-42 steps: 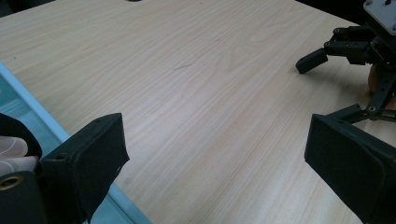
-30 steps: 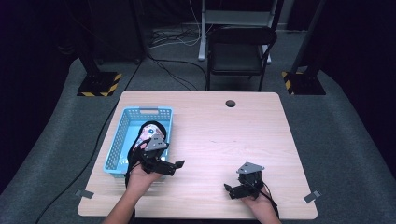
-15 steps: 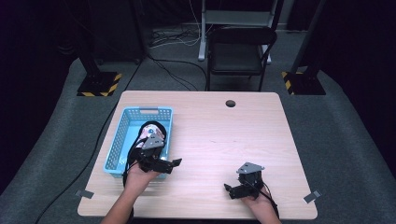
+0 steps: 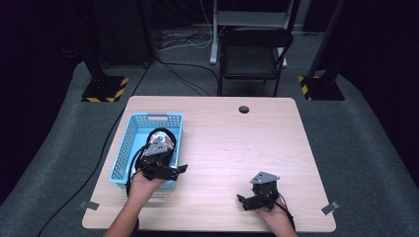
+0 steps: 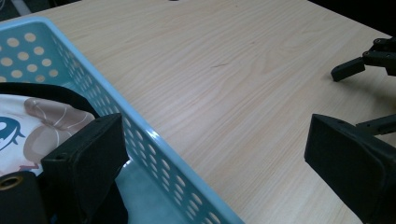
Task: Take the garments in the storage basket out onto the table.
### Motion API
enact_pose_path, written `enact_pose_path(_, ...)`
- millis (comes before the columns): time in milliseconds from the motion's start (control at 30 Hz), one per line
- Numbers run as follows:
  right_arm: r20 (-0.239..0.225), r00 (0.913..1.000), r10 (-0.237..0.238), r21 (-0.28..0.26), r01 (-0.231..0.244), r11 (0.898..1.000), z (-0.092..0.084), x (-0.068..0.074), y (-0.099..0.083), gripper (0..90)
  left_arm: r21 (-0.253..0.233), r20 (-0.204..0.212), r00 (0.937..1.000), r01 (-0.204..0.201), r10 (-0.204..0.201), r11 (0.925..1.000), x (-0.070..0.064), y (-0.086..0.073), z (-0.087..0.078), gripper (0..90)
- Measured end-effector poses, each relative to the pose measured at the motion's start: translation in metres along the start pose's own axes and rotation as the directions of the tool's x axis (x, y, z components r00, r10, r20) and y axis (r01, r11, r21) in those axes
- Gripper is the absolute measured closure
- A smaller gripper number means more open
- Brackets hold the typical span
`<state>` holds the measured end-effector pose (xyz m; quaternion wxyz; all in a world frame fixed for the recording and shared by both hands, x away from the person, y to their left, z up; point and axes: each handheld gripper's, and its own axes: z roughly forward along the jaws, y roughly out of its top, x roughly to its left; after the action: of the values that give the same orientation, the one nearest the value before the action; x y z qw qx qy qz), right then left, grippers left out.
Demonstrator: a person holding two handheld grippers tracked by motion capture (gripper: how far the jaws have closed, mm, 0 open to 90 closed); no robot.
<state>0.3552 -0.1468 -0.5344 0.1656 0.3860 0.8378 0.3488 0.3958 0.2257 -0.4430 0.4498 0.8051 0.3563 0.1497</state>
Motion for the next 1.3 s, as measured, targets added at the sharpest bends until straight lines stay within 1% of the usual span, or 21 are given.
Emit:
enact_pose_path(133,0.0,1.0,0.0,0.0,0.0,1.0,0.0,0.0,0.0,0.0,0.0,-0.01,0.9999,0.008,-0.008,1.0,0.003,-0.001,-0.001,5.1)
enact_pose_path(200,0.0,1.0,0.0,0.0,0.0,1.0,0.0,0.0,0.0,0.0,0.001,-0.022,0.9997,0.008,-0.008,1.0,0.005,-0.002,-0.002,5.1)
enact_pose_path(633,0.0,1.0,0.0,0.0,0.0,1.0,0.0,0.0,0.0,0.0,-0.006,-0.062,0.9968,0.052,-0.052,0.9987,0.021,-0.006,-0.008,5.3)
enact_pose_path(867,0.0,1.0,-0.001,0.001,0.001,1.0,0.0,0.0,0.0,0.0,-0.002,-0.069,0.9958,0.06,-0.06,0.9982,0.026,-0.004,-0.011,5.3)
enact_pose_path(1000,0.0,1.0,0.0,0.001,0.0,1.0,0.0,0.0,0.0,0.0,-0.005,-0.089,0.9937,0.067,-0.068,0.9977,0.031,-0.003,-0.012,5.3)
enact_pose_path(1067,0.0,1.0,0.0,0.0,0.0,1.0,0.0,0.0,0.0,0.0,-0.007,-0.092,0.9922,0.085,-0.085,0.9964,0.035,-0.003,-0.013,5.3)
enact_pose_path(1300,0.0,1.0,0.0,0.0,0.0,1.0,0.0,0.0,0.0,0.0,0.002,-0.122,0.9863,0.112,-0.111,0.9937,0.045,-0.005,-0.012,5.3)
